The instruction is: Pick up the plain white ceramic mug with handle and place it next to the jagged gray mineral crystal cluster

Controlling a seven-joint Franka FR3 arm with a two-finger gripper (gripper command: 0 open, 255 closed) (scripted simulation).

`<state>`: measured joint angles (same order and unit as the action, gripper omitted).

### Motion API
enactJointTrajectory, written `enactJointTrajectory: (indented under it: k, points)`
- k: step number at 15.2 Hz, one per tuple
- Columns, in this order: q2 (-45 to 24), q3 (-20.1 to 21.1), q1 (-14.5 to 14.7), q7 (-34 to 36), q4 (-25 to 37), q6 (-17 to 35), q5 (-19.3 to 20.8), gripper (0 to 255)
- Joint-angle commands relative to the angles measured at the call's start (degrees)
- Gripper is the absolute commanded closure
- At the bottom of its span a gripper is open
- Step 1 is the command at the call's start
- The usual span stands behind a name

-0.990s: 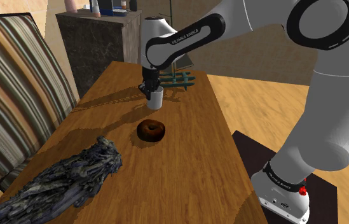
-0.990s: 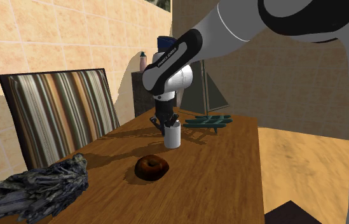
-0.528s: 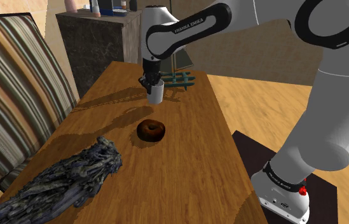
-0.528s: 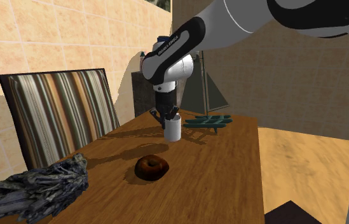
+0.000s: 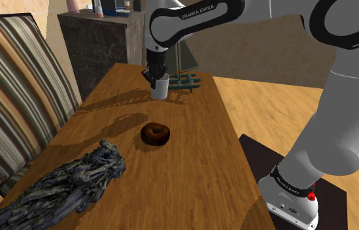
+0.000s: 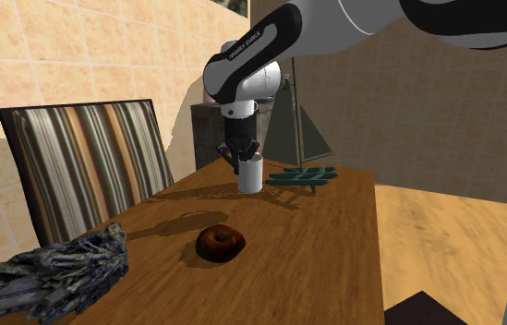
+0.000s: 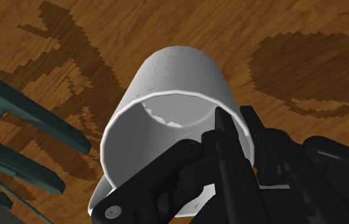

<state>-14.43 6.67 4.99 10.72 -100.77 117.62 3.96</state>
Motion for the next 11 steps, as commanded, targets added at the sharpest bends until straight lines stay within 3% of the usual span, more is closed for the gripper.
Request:
enactJointTrajectory:
  k: [1, 11]
  points:
    - [0.44, 0.01, -0.05, -0.17, 1.07, -1.52, -0.11, 255]
    - [1.8, 0.11, -0.02, -0.56, 6.97, -8.76, -0.44, 255]
